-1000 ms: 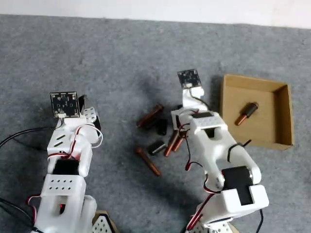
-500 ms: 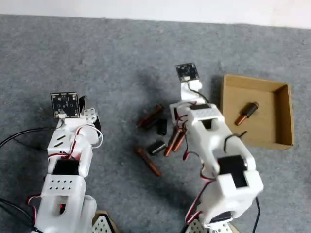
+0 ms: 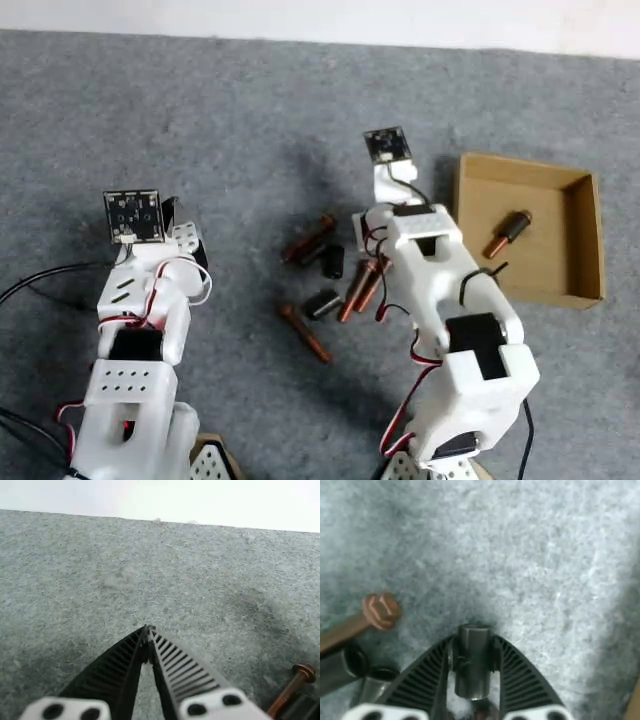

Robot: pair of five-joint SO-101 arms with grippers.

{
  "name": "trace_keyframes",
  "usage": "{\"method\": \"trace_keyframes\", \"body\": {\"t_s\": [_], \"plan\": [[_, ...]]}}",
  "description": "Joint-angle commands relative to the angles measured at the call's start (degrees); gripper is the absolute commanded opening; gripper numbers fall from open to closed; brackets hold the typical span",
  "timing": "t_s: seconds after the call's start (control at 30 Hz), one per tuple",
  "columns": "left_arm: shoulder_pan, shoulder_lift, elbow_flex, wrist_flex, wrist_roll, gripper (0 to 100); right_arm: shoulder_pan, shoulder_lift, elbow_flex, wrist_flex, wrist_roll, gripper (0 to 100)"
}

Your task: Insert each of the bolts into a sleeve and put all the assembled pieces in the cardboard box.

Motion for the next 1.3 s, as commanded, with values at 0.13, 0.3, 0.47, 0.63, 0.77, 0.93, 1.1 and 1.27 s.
{"method": "trace_keyframes", "body": {"t_s": [0.13, 0.3, 0.47, 0.63, 0.77, 0.93, 1.1, 1.27], "plan": [[-0.40, 0.04, -0.40, -1.23, 0.18, 1, -0.66, -10.59, 3.82, -0.22, 0.44, 0.3], [-0.40, 0.04, -0.40, -1.23, 0.18, 1, -0.57, -22.64, 16.57, -8.75, 0.44, 0.3], [-0.40, 0.22, -0.92, -1.23, 0.18, 1, -0.48, -34.86, 28.62, -17.01, 0.44, 0.3], [2.07, 4.00, -3.12, -0.97, -3.87, 1, -0.48, -44.88, 36.26, -19.74, 0.44, 0.3], [6.64, 19.82, -11.38, -0.97, -8.70, 1, -0.40, -51.12, 40.04, -19.82, 0.44, 0.3], [9.10, 44.18, -26.51, 2.29, -8.88, 1, -0.40, -58.15, 44.88, -19.82, 0.44, 0.3], [9.45, 51.91, -36.18, 9.76, -8.79, 1, -0.40, -62.29, 47.78, -19.82, 0.44, 0.3], [12.97, 52.53, -37.05, 9.76, -9.05, 5, -0.40, -62.99, 48.57, -19.82, 0.44, 0.3]]}}
